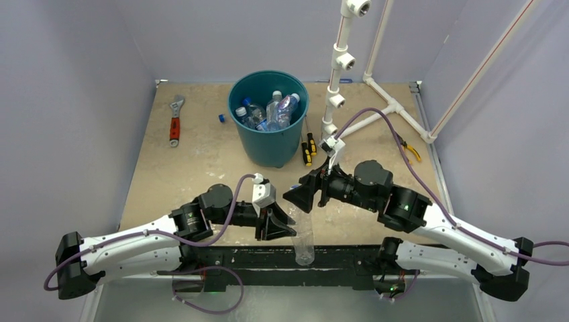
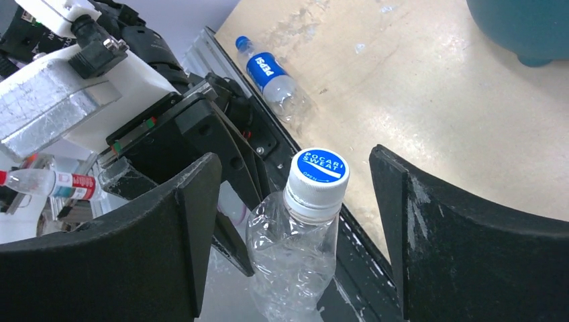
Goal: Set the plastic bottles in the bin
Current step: Place the plastic bottle in the trash bin.
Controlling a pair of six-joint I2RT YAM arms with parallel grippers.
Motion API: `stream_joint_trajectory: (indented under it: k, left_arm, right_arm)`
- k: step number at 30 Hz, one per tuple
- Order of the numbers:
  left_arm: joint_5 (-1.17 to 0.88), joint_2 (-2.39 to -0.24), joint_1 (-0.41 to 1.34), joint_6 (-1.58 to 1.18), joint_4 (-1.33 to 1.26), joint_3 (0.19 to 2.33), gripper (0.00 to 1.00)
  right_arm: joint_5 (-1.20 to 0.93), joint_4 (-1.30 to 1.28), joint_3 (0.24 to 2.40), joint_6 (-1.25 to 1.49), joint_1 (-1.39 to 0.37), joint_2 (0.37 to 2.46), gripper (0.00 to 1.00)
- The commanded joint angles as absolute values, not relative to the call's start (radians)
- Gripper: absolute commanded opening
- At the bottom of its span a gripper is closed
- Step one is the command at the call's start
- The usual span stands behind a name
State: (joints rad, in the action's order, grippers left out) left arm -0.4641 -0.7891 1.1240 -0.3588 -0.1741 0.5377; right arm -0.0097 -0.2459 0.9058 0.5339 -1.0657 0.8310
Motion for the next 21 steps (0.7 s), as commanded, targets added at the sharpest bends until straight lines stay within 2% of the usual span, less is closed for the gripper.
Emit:
stream_joint_trajectory:
  k: [1,7,17,21]
  left_arm:
    - [-0.430,-0.784,1.137,-0.286,-0.104,0.592,0.00]
    - [-0.420,-0.782,1.144,-0.277,-0.099,0.593,0.00]
    - [-0.388,-0.755,1.150,-0.273,-0.089,0.588,0.00]
    - [-0.354,-0.745,1.150,-0.268,-0.084,0.585,0.00]
  right_arm:
    - [-0.004,-0.301,0.979,0.514,-1.055,0.849,0.81]
    - [-0.039,-0.316,0.984,0.512,-1.020,0.908,0.74]
    - [-0.095,-0.301,0.974,0.509,-0.976,0.951,0.56]
    - [-0.153,-0.289,0.968,0.510,-0.976,0.965,0.55]
